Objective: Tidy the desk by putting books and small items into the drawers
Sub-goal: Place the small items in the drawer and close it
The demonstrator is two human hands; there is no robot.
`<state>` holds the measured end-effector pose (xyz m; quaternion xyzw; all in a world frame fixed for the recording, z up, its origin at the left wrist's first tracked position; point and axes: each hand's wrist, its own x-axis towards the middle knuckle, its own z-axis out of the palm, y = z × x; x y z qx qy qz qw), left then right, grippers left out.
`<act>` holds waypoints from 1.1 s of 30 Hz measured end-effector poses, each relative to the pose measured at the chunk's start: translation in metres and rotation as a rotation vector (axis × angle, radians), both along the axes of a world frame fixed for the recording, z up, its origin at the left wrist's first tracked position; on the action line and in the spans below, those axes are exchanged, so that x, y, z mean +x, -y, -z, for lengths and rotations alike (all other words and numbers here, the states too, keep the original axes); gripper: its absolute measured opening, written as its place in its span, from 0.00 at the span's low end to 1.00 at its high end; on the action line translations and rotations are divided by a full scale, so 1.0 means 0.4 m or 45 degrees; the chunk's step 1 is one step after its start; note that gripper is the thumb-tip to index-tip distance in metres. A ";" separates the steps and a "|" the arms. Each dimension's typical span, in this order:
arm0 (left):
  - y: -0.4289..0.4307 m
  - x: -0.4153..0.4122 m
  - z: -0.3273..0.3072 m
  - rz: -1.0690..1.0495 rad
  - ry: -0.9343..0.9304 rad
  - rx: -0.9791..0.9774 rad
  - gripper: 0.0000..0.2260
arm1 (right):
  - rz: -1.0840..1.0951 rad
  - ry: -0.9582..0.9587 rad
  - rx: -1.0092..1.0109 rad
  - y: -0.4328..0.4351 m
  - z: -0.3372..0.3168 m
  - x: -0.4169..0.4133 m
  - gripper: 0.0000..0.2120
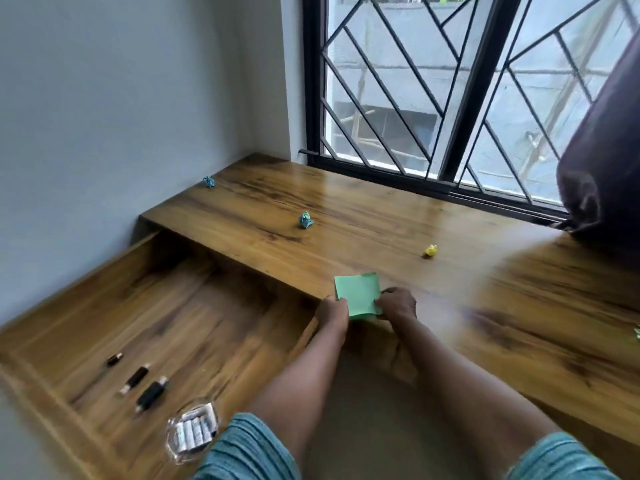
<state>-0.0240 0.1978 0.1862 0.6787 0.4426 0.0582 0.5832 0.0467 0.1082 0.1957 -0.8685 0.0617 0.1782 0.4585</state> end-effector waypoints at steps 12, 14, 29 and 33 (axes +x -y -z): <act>-0.395 -0.483 0.020 0.110 -0.104 0.278 0.15 | -0.222 -0.084 0.168 -0.347 0.045 -0.472 0.12; -0.463 -0.558 0.026 0.099 -0.164 0.309 0.15 | -0.259 -0.167 0.152 -0.412 0.062 -0.533 0.08; -0.902 -0.763 0.105 0.003 -0.491 0.664 0.14 | -0.424 -0.396 0.105 -0.882 0.195 -0.683 0.05; -1.057 -0.758 0.117 0.111 -0.618 0.746 0.15 | -0.424 -0.438 0.157 -1.035 0.230 -0.686 0.10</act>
